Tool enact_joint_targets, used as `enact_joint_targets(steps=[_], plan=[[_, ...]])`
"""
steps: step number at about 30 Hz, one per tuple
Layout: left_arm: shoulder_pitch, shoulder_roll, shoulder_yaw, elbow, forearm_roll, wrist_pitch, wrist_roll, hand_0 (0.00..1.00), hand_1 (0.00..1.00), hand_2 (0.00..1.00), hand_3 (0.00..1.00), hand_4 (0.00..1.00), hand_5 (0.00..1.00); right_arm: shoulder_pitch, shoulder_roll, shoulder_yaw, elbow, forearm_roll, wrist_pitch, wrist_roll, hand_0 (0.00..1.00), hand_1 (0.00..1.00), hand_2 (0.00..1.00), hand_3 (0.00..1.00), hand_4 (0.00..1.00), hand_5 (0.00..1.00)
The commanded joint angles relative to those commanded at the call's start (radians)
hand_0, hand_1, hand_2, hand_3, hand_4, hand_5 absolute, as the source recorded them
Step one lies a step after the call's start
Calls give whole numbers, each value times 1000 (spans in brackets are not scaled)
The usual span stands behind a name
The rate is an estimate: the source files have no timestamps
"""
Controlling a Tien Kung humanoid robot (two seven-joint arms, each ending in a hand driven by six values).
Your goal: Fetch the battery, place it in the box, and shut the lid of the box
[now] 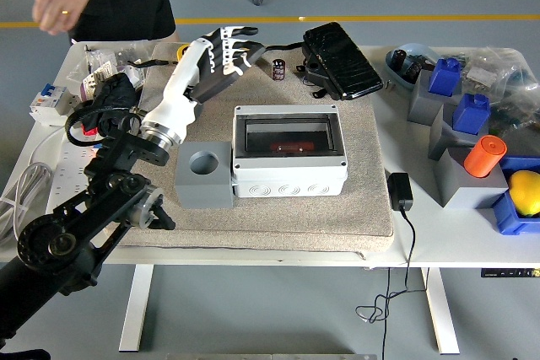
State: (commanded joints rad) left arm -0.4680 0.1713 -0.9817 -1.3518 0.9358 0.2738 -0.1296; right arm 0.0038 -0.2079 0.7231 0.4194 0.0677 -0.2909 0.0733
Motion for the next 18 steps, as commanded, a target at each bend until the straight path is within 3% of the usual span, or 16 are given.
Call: enact_joint_targets(steps=[5, 8, 18], plan=[[44, 22, -122, 21, -214, -84, 5, 646, 650, 637, 687, 998, 605, 9, 2, -4, -5, 8, 4, -3, 609, 631, 637, 571, 975, 558], [53, 32, -177, 25, -307, -106, 5, 650, 649, 639, 685, 998, 599, 14, 3, -5, -4, 7, 3, 0, 609, 632, 637, 572, 976, 558], [78, 74, -275, 24, -289, -142, 30, 650, 658, 638, 670, 998, 581, 26, 1, -9, -4, 12, 2, 4, 607, 632, 637, 572, 976, 558]])
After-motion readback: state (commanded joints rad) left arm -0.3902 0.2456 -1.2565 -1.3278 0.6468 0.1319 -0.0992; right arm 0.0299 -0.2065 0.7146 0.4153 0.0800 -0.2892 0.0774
